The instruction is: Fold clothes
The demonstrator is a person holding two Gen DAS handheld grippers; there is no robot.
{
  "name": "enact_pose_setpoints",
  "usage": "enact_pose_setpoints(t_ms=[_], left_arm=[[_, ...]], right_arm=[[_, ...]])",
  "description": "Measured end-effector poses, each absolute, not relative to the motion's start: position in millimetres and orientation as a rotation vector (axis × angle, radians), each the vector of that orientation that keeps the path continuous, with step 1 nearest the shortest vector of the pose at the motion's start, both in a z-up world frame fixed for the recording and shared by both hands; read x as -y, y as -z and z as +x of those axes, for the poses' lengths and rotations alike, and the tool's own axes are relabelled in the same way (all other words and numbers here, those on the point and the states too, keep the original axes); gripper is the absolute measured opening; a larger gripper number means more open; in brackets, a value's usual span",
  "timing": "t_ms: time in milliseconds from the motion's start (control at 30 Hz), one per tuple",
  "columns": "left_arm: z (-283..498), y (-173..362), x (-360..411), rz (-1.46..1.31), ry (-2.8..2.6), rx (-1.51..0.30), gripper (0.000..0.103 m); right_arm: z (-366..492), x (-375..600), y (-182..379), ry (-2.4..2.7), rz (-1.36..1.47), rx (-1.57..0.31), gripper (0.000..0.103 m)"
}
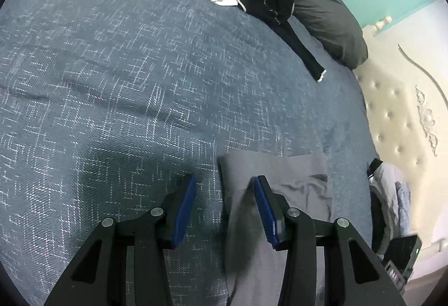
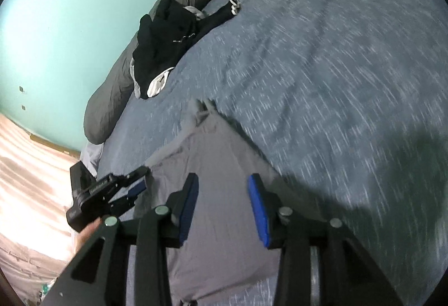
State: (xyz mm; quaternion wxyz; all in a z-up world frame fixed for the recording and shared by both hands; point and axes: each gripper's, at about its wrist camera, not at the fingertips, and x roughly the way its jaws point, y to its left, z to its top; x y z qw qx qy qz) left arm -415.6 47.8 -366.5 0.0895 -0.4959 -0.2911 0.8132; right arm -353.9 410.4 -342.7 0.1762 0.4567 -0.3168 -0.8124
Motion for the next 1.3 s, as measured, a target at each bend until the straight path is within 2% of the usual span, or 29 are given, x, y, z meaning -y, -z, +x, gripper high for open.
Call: enact_pose_setpoints(t_ms=[267, 400, 533, 633, 700, 800, 1067, 1300], left_arm=[[-413.8, 369.0, -44.1, -1.450, -2.390, 0.899, 0.047], [-413.2, 368.2, -44.8, -1.449, -2.386, 0.887, 0.047], [-413.4, 368.5, -45.6, -1.446, -2.384, 0.875, 0.047], [-412.3, 369.3, -45.7, -1.442, -2.382, 0.872, 0.047], [-411.3, 369.6, -46.3, -1.440, -2.381, 0.866, 0.047], [-410.3, 369.6, -47.7, -1.440, -2.384, 0.849, 0.047], [-409.0, 369.5, -47.2, -1.437, -2.380, 0.846, 0.047], [-408.0, 369.8, -45.7, -1.435, -2.374, 0.854, 0.047]], right_arm=[[-419.6, -375.9, 316.0, 2.253, 1.342, 0.641, 0.038], [-449.5, -347.8, 317.9, 2.230, 1.386, 0.494, 0.038], [-472.8, -335.1, 328.5, 2.232, 1.443, 0.424, 0.038], [-481.4, -327.9, 332.9, 2.260, 1.460, 0.324, 0.032], [-484.2, -327.2, 335.5, 2.260, 1.463, 0.302, 0.019], [-487.9, -325.7, 336.4, 2.249, 1.447, 0.287, 0.008], [-488.1, -320.6, 335.3, 2.240, 1.431, 0.234, 0.000], [-488.5, -320.6, 333.1, 2.237, 1.440, 0.244, 0.001]])
